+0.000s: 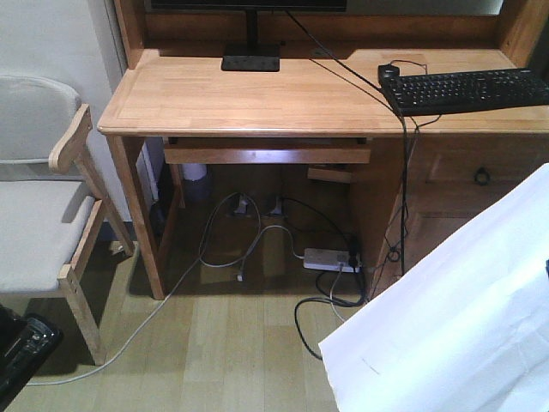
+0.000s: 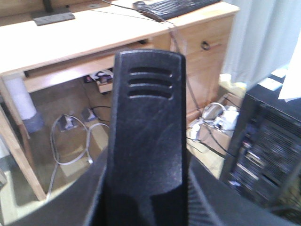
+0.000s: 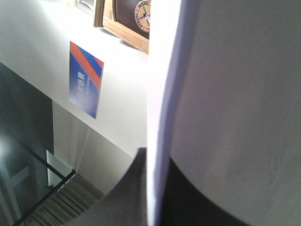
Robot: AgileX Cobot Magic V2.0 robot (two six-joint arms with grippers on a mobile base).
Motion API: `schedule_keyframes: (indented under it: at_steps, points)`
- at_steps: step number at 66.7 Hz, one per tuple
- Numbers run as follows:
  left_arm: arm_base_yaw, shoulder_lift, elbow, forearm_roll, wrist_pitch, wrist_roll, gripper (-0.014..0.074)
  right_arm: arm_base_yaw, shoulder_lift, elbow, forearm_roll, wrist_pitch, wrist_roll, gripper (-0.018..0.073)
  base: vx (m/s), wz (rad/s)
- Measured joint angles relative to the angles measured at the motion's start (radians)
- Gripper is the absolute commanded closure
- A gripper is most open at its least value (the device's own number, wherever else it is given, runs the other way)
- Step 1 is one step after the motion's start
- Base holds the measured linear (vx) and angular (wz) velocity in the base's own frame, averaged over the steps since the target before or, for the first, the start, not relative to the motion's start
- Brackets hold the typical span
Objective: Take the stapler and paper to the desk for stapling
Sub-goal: 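Drive the base up to the wooden desk with the monitor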
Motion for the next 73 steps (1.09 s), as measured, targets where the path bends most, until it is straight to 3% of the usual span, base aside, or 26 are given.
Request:
schedule_keyframes:
  at_steps: [73]
  points:
    - [0.0, 0.0, 0.0, 0.0, 0.0, 0.0, 0.0603, 0.0, 0.0, 0.0, 0.0, 0.0, 0.0, 0.0564, 0.17, 0.02]
